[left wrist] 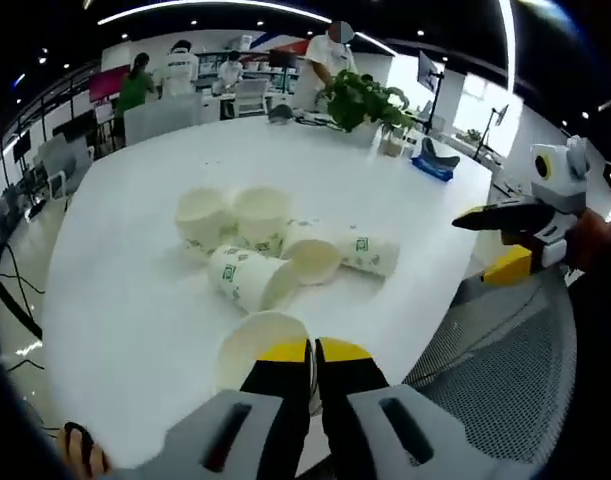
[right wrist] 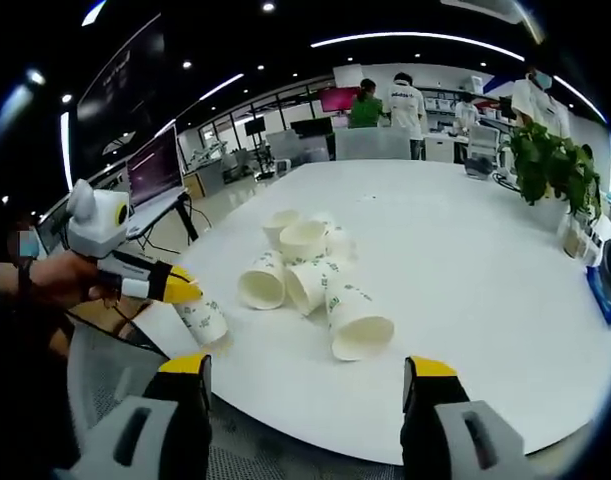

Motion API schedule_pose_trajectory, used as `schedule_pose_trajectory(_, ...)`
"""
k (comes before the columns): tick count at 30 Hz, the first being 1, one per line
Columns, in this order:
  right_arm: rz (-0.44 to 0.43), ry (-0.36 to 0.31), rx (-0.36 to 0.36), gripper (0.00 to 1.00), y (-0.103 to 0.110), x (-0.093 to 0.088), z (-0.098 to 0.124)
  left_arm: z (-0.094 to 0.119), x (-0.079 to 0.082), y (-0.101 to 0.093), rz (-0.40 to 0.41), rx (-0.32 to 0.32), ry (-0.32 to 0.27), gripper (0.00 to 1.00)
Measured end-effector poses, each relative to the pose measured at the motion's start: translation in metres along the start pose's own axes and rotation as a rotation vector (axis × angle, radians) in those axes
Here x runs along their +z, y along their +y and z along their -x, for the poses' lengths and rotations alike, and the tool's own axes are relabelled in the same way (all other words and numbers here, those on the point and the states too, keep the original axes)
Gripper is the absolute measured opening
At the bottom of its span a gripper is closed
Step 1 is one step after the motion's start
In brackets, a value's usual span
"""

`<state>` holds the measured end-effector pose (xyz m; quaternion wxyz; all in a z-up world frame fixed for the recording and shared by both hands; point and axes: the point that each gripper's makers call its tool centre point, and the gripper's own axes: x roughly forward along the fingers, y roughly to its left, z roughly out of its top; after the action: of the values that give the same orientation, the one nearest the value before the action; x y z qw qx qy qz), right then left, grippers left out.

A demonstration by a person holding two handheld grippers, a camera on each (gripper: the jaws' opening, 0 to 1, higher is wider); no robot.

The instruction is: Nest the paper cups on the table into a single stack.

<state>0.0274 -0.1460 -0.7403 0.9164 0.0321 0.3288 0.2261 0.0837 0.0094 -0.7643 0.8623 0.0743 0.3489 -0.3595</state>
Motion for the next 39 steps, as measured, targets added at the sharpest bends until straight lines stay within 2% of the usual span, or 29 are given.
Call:
schedule_pose_trajectory(6,-0.005,0.001,-0.012,0.79,-0.003,-0.001,0.005,-0.019,0.016,-0.013,-0.085,-0.003,-0.012,0.0)
schedule_pose_trajectory(15,-0.004,0.004,-0.019,0.79,-0.007,-0.004,0.003,-0.039,0.026,-0.027,-0.217,-0.013,0.001,0.0)
schedule_pose_trajectory(21,0.011,0.01,-0.01,0.79,-0.004,-0.002,0.0,-0.053,0.026,-0.034,-0.251,-0.014,0.009,0.0)
schedule_pose_trajectory(24,0.017,0.013,-0.006,0.79,-0.002,-0.001,0.0,-0.061,0.025,-0.033,-0.289,-0.013,0.015,0.0)
schedule_pose_trajectory(28,0.016,0.019,-0.002,0.79,-0.002,-0.003,-0.001,-0.068,0.027,-0.043,-0.374,-0.022,0.027,0.0)
schedule_pose_trajectory(39,0.008,0.026,-0.009,0.79,-0.007,-0.01,-0.005,-0.089,0.033,-0.04,-0.366,-0.018,0.007,0.0)
